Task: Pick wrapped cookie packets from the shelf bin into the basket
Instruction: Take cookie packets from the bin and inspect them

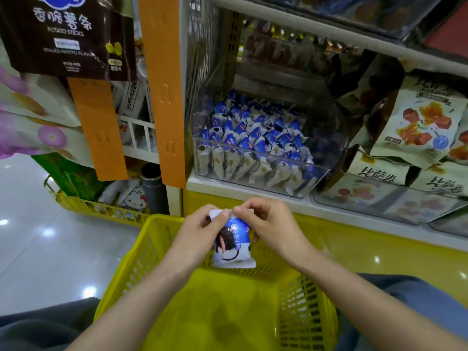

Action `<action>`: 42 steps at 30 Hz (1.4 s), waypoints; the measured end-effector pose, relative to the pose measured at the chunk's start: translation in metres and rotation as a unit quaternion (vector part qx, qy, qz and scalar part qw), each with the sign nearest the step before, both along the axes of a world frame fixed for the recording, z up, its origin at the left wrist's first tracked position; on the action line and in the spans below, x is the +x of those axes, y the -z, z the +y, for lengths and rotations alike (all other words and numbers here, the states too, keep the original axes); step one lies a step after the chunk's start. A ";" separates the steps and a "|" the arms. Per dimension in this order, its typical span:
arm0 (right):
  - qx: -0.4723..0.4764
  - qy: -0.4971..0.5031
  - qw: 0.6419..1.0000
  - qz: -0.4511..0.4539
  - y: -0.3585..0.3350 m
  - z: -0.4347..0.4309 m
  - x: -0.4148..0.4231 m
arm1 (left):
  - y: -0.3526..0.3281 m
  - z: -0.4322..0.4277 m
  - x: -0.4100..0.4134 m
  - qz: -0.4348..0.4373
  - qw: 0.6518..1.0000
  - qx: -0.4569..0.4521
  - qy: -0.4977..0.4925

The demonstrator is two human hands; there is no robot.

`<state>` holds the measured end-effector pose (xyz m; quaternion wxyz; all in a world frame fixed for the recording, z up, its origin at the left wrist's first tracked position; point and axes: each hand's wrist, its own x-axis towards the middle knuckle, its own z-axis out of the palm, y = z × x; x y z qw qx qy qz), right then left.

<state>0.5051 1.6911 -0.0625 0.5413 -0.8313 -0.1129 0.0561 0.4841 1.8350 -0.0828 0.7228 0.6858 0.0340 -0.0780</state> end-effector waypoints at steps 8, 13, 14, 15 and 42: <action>-0.186 -0.034 0.965 -0.185 -0.004 -0.010 -0.003 | 0.002 0.000 0.000 0.047 0.998 -0.038 0.015; -0.014 0.089 0.995 -0.052 -0.009 -0.011 0.003 | -0.002 0.002 0.001 0.075 0.995 -0.055 0.024; 0.047 0.109 0.993 -0.001 -0.010 -0.011 0.005 | -0.002 0.003 0.001 0.066 0.996 -0.057 0.009; 0.100 0.120 0.987 0.043 -0.012 -0.012 0.005 | -0.003 0.003 0.001 0.056 0.997 -0.059 -0.010; -0.128 -0.010 0.974 -0.186 -0.004 -0.003 -0.010 | -0.008 0.010 0.000 -0.136 0.985 0.108 0.015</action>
